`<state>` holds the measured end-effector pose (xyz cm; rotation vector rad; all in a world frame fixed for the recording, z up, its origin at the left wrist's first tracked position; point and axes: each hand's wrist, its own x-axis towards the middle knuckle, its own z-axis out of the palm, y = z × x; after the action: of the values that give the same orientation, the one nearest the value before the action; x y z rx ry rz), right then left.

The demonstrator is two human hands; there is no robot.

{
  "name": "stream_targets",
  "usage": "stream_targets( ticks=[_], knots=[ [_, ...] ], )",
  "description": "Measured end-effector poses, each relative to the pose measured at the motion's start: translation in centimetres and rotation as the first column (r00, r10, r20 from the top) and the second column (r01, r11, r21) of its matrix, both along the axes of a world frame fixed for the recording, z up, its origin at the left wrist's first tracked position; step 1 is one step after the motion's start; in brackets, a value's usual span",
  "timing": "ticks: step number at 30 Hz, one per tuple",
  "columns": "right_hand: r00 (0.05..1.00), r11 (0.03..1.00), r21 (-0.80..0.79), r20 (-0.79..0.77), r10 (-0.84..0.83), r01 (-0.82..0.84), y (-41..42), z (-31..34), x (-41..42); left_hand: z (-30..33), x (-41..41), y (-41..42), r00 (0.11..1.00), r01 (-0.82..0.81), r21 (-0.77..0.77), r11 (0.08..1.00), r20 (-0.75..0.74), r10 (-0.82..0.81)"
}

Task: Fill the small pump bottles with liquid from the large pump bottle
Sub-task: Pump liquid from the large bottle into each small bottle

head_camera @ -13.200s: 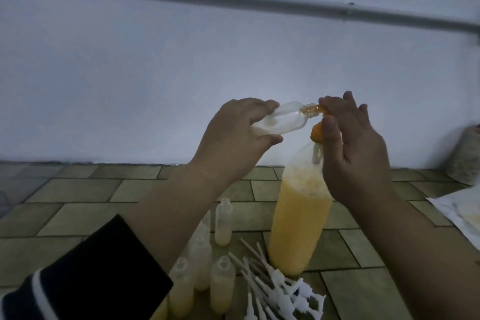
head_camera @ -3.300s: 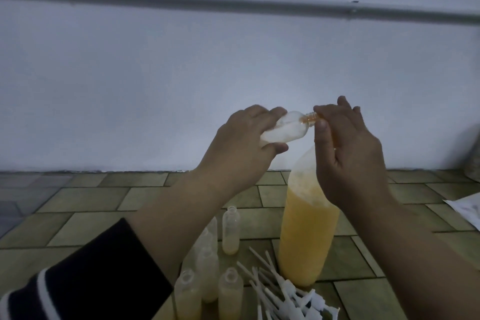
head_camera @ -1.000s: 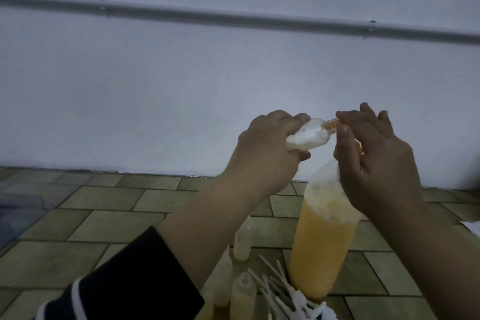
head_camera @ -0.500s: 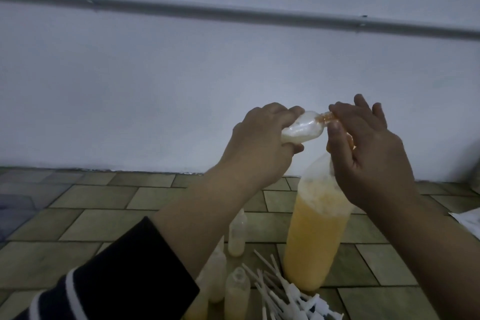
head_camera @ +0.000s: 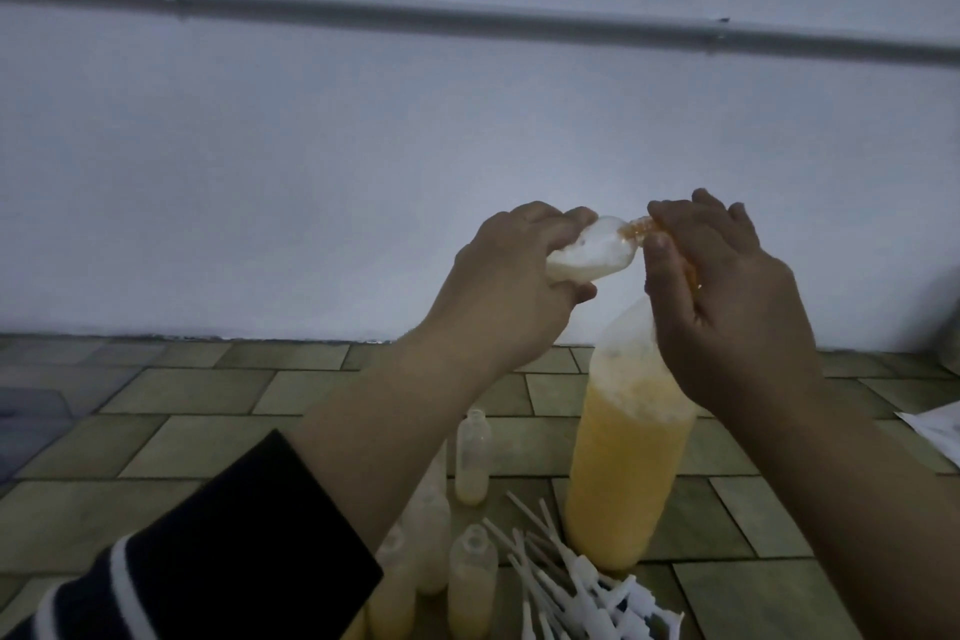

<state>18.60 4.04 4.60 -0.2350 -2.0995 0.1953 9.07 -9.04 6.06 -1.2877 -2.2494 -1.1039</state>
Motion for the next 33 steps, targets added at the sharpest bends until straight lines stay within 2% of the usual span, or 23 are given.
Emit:
stream_targets(
  ticks=[6,9,14,18,26,33],
  knots=[
    [0.996,0.998,0.022,-0.07,-0.063,0.065,-0.1,-0.7,-0.6,-0.2,0.2,0.4,1.0,0.015,0.025,1.0,-0.002,-0.015],
    [0.995,0.999,-0.014,-0.09,-0.042,0.041,0.2,-1.6,-1.0,-1.0,0.4,0.6,1.0,0.013,0.007,1.0,0.02,-0.013],
    [0.999,1.0,-0.004,-0.046,-0.029,0.029,0.2,-0.9,-1.1,-0.5,0.2,0.4,1.0,-0.028,-0.025,0.999,-0.008,0.028],
    [0.997,1.0,-0.01,-0.073,-0.021,0.02,0.4,0.2,-0.8,0.3,0.3,0.5,0.999,-0.025,-0.003,1.0,-0.048,0.025],
    [0.994,0.998,-0.044,-0.098,-0.041,0.037,0.4,-1.4,-1.1,-0.9,0.4,1.0,1.0,-0.013,-0.017,1.0,-0.015,0.013],
    [0.998,0.998,-0.006,-0.041,-0.057,0.057,0.0,-0.1,-0.6,0.0,0.5,0.5,0.998,-0.044,-0.039,0.998,-0.051,0.042]
  ],
)
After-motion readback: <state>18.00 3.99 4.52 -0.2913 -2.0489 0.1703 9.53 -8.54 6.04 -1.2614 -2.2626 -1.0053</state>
